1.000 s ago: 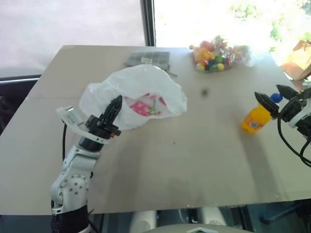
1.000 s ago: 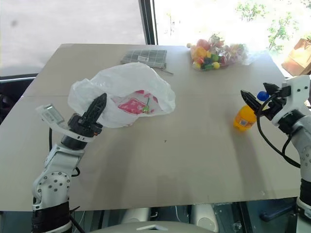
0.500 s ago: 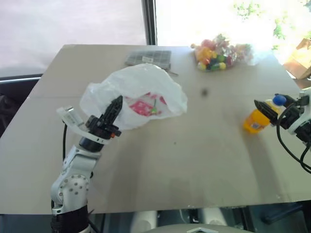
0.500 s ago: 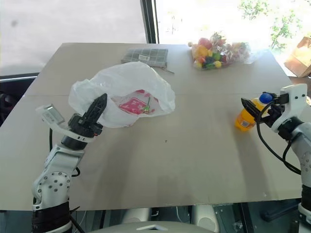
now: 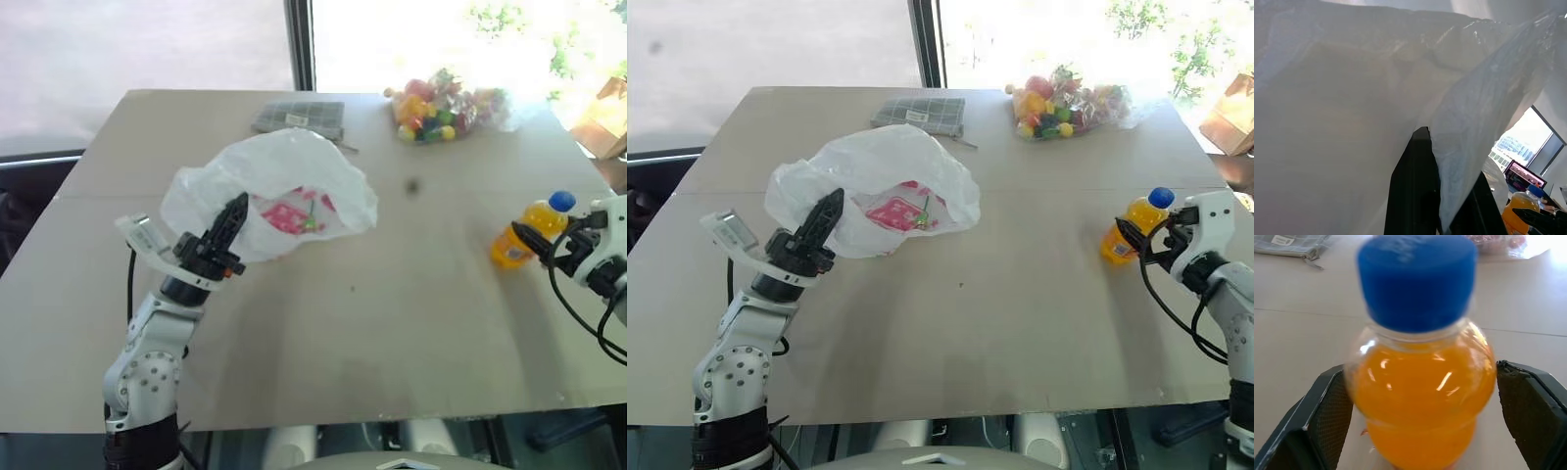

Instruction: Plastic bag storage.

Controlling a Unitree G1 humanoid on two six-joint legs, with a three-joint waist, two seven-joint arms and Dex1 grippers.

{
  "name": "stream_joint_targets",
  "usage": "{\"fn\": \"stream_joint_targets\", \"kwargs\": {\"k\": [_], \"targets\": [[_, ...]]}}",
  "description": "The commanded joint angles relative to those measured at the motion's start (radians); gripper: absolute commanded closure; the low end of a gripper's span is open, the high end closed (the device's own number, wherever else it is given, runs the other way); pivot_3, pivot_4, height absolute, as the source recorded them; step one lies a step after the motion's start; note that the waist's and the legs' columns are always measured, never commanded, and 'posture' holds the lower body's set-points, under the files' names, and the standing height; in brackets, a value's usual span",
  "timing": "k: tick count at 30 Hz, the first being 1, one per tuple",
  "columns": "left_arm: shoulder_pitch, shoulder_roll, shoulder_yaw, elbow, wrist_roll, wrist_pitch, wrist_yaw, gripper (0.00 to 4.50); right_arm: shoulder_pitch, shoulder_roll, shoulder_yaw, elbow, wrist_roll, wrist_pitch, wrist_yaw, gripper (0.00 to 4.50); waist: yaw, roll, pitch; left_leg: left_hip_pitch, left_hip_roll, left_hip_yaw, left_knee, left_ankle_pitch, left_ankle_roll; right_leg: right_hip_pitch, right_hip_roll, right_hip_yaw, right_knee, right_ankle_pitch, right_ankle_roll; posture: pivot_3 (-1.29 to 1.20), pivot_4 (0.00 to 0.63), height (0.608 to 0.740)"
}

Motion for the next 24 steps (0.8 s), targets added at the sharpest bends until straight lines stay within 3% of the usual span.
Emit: {"fn": "stream_joint_targets", "kwargs": {"k": [1, 2, 5, 6, 7, 13, 20, 24], "targets": [[-0.007, -0.002, -0.005, -0.035, 0.004, -0.011, -0.006, 4.50, -0.011, -0.003, -0.020, 0.013, -0.011, -0.033, 0.002, 0.04, 0.000, 0.000, 0.000, 0.000, 0.000, 0.000, 0.000, 0.000, 0.000, 0.000, 0.000, 0.000, 0.000, 0.000, 0.000, 0.00, 0.150, 0.740], [-0.008, -0.003, -0.006, -0.036, 0.005, -0.010, -0.005, 4.50, -0.011, 0.002, -0.022, 0.013, -0.010, -0.040, 0.003, 0.04, 0.000, 0.000, 0.000, 0.000, 0.000, 0.000, 0.000, 0.000, 0.000, 0.000, 0.000, 0.000, 0.000, 0.000, 0.000, 0.00, 0.150, 0.740], [-0.008, -0.006, -0.007, -0.039, 0.007, -0.009, -0.004, 4.50, -0.013, 0.011, -0.025, 0.009, -0.006, -0.052, 0.003, 1.28, 0.000, 0.000, 0.000, 0.000, 0.000, 0.000, 0.000, 0.000, 0.000, 0.000, 0.000, 0.000, 0.000, 0.000, 0.000, 0.00, 0.150, 0.740], [-0.008, -0.006, -0.006, -0.039, 0.007, -0.009, -0.005, 4.50, -0.012, 0.012, -0.024, 0.007, -0.006, -0.053, 0.005, 1.90, 0.000, 0.000, 0.000, 0.000, 0.000, 0.000, 0.000, 0.000, 0.000, 0.000, 0.000, 0.000, 0.000, 0.000, 0.000, 0.00, 0.150, 0.740], [-0.008, -0.005, -0.007, -0.039, 0.007, -0.009, -0.005, 4.50, -0.012, 0.014, -0.023, 0.005, -0.004, -0.054, 0.006, 2.09, 0.001, 0.000, 0.000, 0.000, 0.000, 0.000, 0.000, 0.000, 0.000, 0.000, 0.000, 0.000, 0.000, 0.000, 0.000, 0.00, 0.150, 0.740], [-0.010, -0.003, -0.010, -0.038, 0.008, -0.006, -0.006, 4.50, -0.026, 0.045, 0.003, -0.058, 0.060, -0.026, 0.031, 2.12, 0.000, 0.000, 0.000, 0.000, 0.000, 0.000, 0.000, 0.000, 0.000, 0.000, 0.000, 0.000, -0.001, 0.000, 0.000, 0.00, 0.150, 0.740], [-0.015, -0.002, -0.015, -0.039, 0.007, -0.005, -0.005, 4.50, -0.136, 0.142, 0.044, -0.269, 0.453, 0.189, 0.018, 2.12, -0.011, 0.007, 0.006, -0.002, 0.002, 0.001, -0.001, 0.000, 0.000, -0.003, 0.001, 0.001, 0.000, 0.001, 0.002, 0.00, 0.150, 0.740], [-0.017, -0.006, -0.029, -0.045, 0.007, -0.002, -0.001, 4.50, -0.274, 0.261, 0.157, -0.311, 0.583, 0.231, -0.073, 2.12, -0.008, 0.006, 0.007, -0.009, 0.001, 0.000, 0.000, 0.000, 0.000, -0.010, 0.002, 0.001, 0.003, 0.002, 0.004, 0.00, 0.150, 0.740]]}}
